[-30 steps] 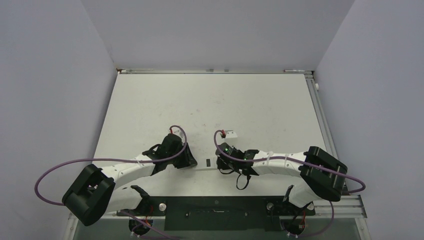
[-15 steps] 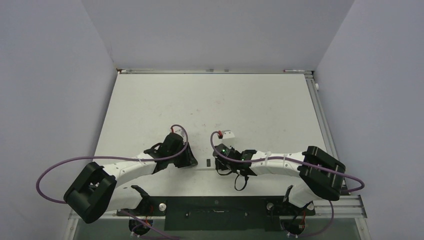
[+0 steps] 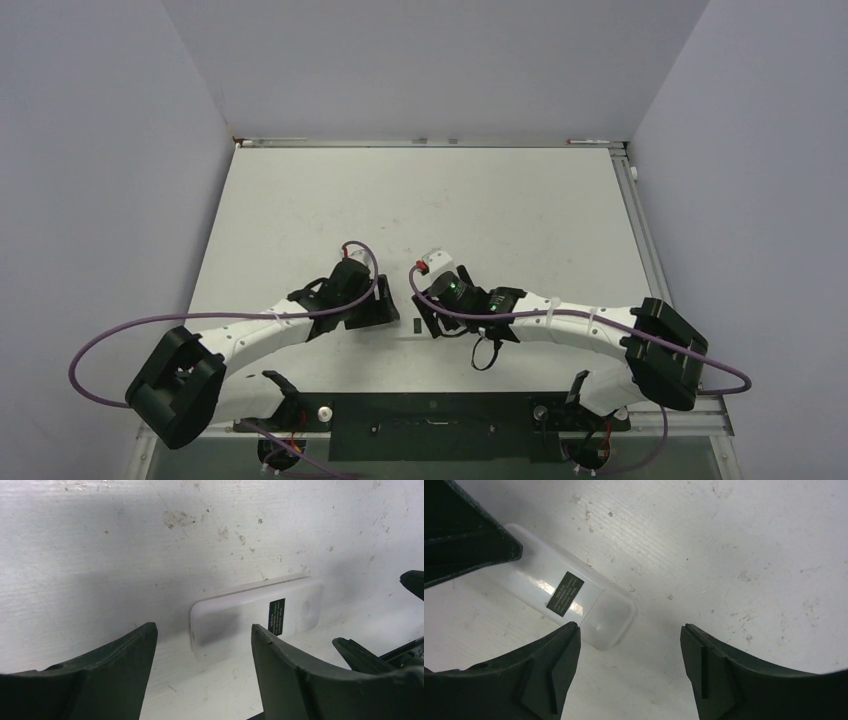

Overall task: Load the batteries into the remote control
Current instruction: Load the battery cover into the remote control, then turn over the remote control at the center of the board.

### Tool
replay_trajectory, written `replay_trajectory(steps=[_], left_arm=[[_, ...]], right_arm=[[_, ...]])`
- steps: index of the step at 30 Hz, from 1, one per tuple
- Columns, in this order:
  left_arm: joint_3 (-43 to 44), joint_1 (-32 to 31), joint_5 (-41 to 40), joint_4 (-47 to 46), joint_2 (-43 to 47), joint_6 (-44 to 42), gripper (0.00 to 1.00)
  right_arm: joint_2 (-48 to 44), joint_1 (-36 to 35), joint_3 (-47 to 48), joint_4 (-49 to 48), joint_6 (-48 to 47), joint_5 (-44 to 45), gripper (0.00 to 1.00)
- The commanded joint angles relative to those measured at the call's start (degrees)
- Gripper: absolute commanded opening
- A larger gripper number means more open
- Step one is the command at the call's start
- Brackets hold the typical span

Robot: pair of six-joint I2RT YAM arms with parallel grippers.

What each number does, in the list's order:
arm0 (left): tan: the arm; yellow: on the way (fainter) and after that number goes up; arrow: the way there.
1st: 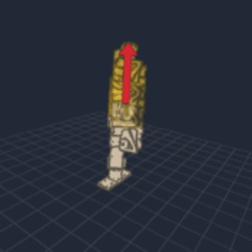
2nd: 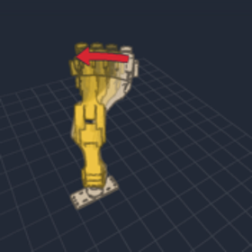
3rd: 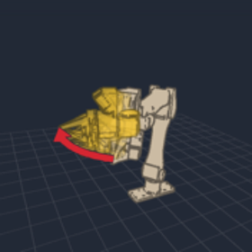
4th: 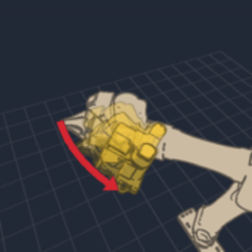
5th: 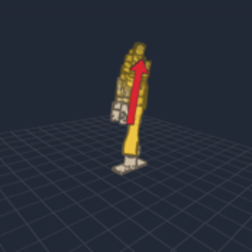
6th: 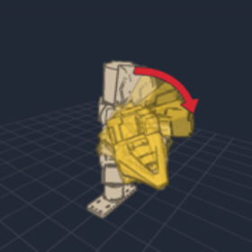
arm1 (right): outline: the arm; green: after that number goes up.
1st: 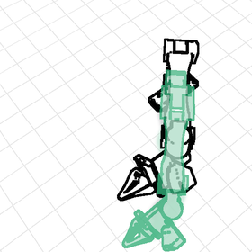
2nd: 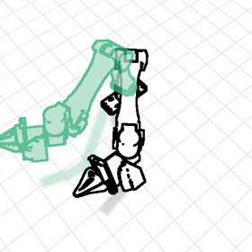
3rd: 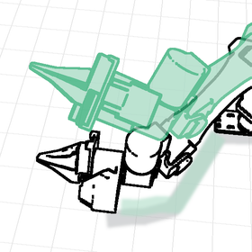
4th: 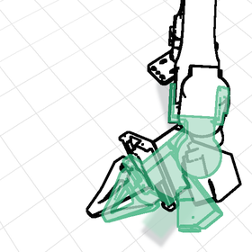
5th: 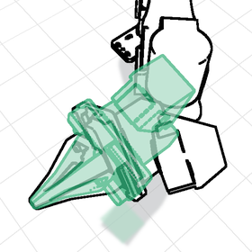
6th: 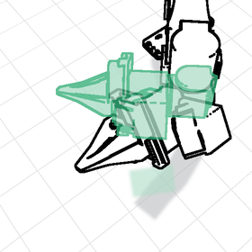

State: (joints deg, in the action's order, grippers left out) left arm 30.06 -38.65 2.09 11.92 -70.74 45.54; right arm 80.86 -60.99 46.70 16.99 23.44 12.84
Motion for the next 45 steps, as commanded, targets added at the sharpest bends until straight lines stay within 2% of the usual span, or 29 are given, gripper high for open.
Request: replay_trajectory(steps=[1,4,11,17,24,33,45], left_arm=[[3.0,0.6,-3.9,3.7,4.1,-0.4,0.69],[1.5,1.0,-4.9,4.1,7.3,1.2,0.75],[-2.2,3.3,-3.8,6.0,14.8,3.5,0.79],[-4.7,5.4,-0.7,6.5,19.9,4.9,0.81],[-5.8,6.4,1.4,7.4,21.6,5.0,0.81],[-7.0,8.1,6.2,6.2,22.2,5.6,0.82],[-7.8,8.6,7.0,4.9,21.8,5.8,0.82]], right_arm=[[0.2,1.6,2.5,-0.1,-11.8,-5.4,0.73],[2.3,2.7,3.6,0.1,-14.4,-10.5,0.74],[6.8,4.5,5.8,0.7,-19.3,-21.6,0.76],[10.4,5.2,8.1,0.5,-20.3,-24.7,0.76],[14.5,5.3,8.9,-0.1,-20.1,-23.1,0.76],[16.6,4.9,7.1,-0.3,-18.5,-26.4,0.76],[15.5,-4.5,3.4,0.7,-12.7,-18.1,0.62]])
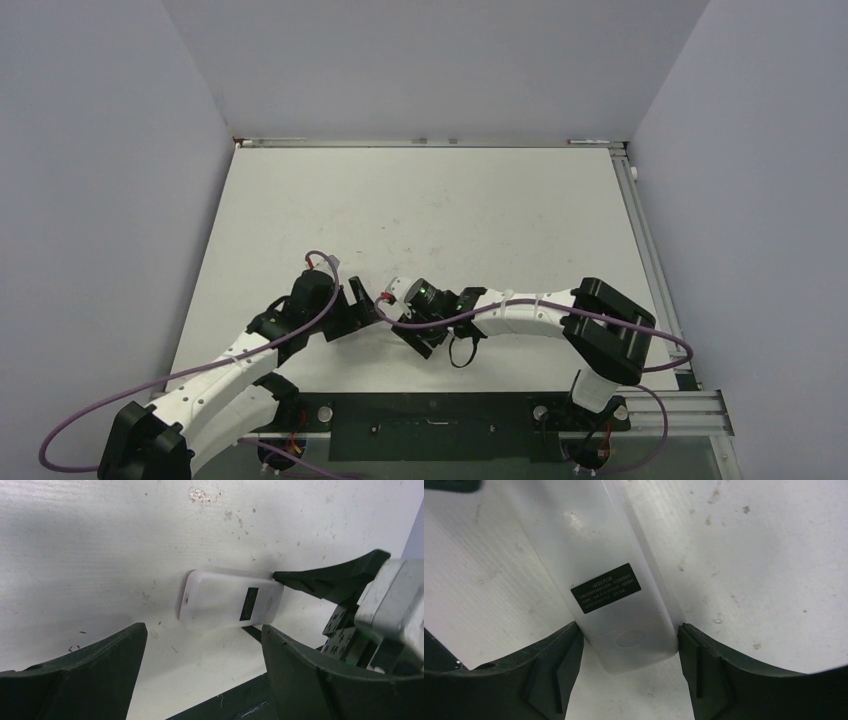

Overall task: Load the batteries into the remote control
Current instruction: Turn over the remote control at the center of the board.

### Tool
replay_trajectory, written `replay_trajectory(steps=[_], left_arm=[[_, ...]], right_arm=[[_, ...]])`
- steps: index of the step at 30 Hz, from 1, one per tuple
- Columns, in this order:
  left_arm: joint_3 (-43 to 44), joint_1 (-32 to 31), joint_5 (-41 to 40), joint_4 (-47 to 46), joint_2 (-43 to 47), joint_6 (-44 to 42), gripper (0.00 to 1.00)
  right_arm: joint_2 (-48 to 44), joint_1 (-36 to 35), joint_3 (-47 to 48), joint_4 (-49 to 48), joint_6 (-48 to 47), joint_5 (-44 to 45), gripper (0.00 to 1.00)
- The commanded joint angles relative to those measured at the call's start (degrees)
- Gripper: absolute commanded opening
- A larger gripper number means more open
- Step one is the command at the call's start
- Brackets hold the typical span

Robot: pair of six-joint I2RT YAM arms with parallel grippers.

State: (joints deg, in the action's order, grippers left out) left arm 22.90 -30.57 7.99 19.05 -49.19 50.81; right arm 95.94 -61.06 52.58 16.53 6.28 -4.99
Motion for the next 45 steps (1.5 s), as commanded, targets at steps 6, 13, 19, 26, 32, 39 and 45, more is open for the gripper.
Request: replay_trajectory(steps=[6,13,19,26,32,39,45], left_arm=[[-1.7,0.7,1.7,-4.0,-0.8,1.2,0.82],[-2.3,1.2,4.0,-5.3,-0.6,1.7,0.82],[-3.2,2.5,7.4,-8.6,0.1,2.6,0.83],[-7.3,4.2,15.9,-22.3,0.4,6.2,0.86],[-10.9,4.3,21.1,-36.1,0.3,10.5,0.94],[-15.0,4.4,22.7,-51.3,1.5,15.9,0.97],[-15.6,4.4,24.6,-59.5,1.3,18.0,0.97]], right_arm=[[0.4,-5.9,-3.0,1.5,6.9,1.9,0.39],[-3.5,-5.6,-3.7,1.5,11.3,2.6,0.08],[-10.0,-2.6,-6.6,-0.3,16.4,0.7,0.08],[-20.5,4.1,-12.1,-4.4,22.9,-4.8,0.08],[-26.4,7.4,-14.3,-9.5,29.0,-10.4,0.08],[-29.4,8.8,-16.5,-18.7,36.8,-15.3,0.08],[-29.3,9.0,-19.4,-29.4,45.0,-20.4,0.08]])
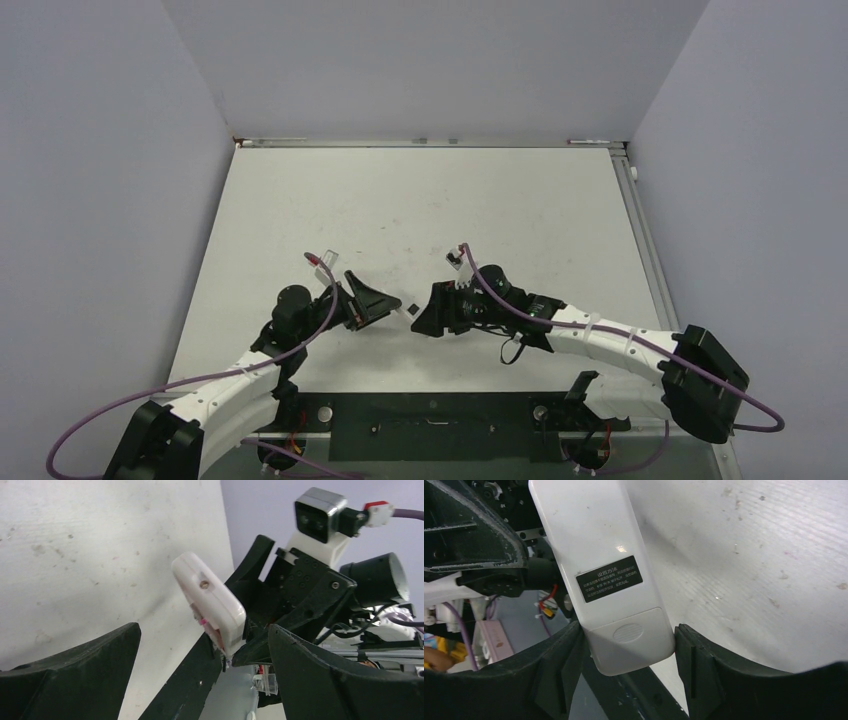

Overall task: Load the batteries into the remote control
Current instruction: Turn over the remote control at the center of the board.

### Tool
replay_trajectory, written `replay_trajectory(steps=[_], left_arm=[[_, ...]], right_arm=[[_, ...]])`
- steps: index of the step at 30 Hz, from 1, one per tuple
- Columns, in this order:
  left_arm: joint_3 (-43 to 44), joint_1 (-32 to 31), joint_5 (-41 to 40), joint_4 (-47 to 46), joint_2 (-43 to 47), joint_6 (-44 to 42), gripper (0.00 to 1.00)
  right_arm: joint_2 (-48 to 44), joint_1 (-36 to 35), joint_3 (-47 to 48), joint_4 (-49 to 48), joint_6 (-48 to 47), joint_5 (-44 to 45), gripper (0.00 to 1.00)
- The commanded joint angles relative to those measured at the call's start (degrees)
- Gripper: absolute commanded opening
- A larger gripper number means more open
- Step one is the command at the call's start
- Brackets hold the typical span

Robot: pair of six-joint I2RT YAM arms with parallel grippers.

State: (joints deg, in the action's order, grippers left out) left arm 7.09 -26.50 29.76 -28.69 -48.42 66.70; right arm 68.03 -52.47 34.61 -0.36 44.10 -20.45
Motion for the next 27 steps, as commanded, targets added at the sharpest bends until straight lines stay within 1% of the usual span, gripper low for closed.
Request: replay_trajectory(steps=[1,7,10,18,27], left_arm=[[0.1,0.3,3.1,-12.6,0.5,2.4,0.97],[-0.4,0.3,4.7,-18.3,0.7,4.0,0.93],[-0.5,0.2,6.0,-20.8,0.8,4.8,0.90],[-1.3,0.2,6.2,-23.3,3.4,6.0,0.80],[-2.7,0.2,4.9,-25.4,5.8,6.9,0.65]], right_arm=[[-1.3,0.5,-1.9,-14.6,8.4,-6.0,0.08],[0.5,0.7,-5.7,-28.9,16.3,-10.4,0.08],[2.0,0.7,-7.1,-34.1,19.7,-11.6,0.08],[4.0,0.7,-8.6,-40.2,23.0,-12.1,0.08],[5.6,0.6,-10.6,-45.7,26.4,-11.6,0.09]])
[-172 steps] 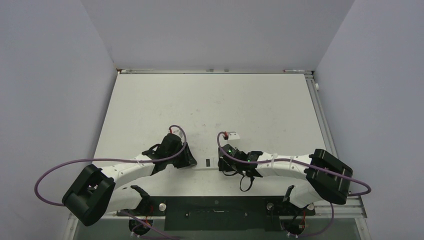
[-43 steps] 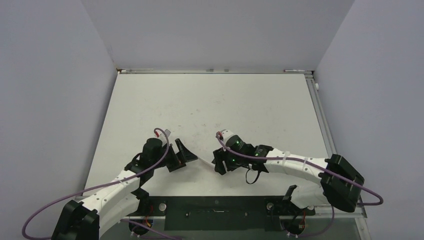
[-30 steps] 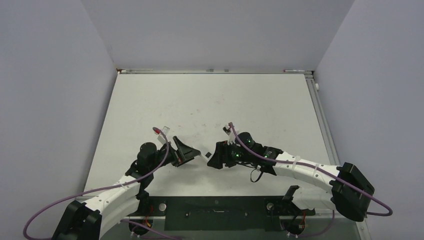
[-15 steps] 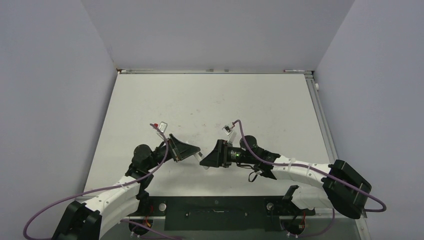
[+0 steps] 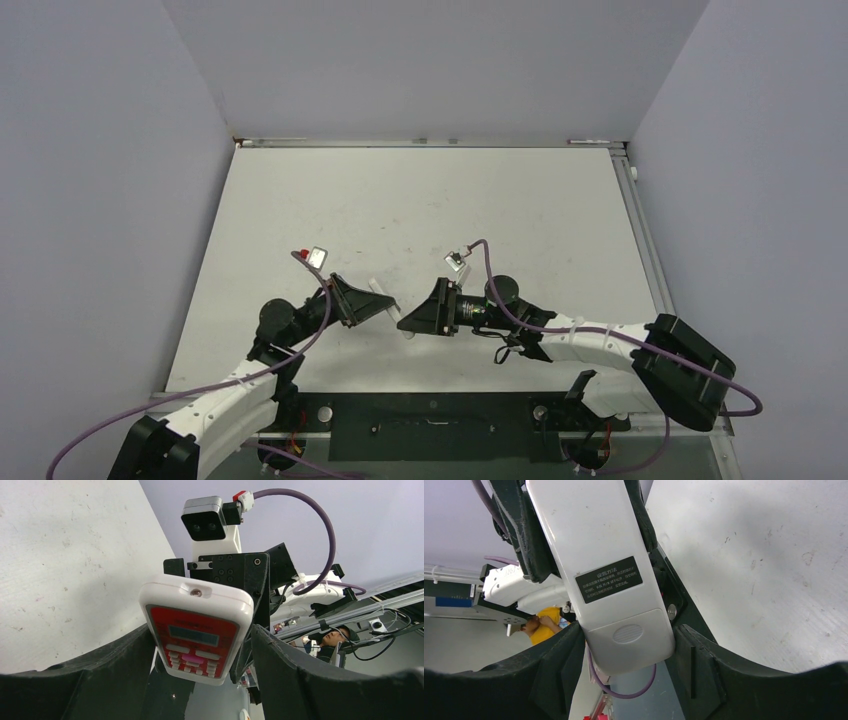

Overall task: Load the batteries into the remote control
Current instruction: Turn over the remote control at the center of the board.

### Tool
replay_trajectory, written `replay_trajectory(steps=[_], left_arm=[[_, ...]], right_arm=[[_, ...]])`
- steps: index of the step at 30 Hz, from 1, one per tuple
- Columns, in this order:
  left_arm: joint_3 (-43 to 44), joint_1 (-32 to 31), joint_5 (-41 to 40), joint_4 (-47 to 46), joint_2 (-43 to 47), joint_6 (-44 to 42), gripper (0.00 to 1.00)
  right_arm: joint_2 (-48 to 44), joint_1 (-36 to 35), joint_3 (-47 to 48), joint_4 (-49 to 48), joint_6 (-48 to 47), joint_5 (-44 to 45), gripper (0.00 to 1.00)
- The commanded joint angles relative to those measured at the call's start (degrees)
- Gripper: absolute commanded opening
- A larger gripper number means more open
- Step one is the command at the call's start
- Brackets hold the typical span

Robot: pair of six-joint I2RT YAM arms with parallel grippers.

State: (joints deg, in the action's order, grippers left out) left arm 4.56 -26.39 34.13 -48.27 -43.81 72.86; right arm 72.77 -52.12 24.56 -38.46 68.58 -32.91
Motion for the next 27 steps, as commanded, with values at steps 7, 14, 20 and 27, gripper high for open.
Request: replay_trajectory(steps=[7,14,20,27], left_arm=[[0.0,0.1,-0.1,-8.0,1.1,1.3,0.44],[1.3,0.1,-1.2,-4.4,1.8,-0.7,0.00],[3.5,0.1,-0.5,-1.2,1.0,-2.3,0.00],[6.9,0.0,-1.3,12.3,0.4,-7.8,0.00]], right_arm=[[0.9,0.1,-1.0,-8.0,2.1,1.3,0.11],[-2.0,0.2,0.0,-1.4,-1.9,2.2,0.37],[-8.5,0.9,2.4,13.5,-10.2,7.1,0.55],[-18.1,2.3,6.8,36.5,-20.5,17.7,0.80]])
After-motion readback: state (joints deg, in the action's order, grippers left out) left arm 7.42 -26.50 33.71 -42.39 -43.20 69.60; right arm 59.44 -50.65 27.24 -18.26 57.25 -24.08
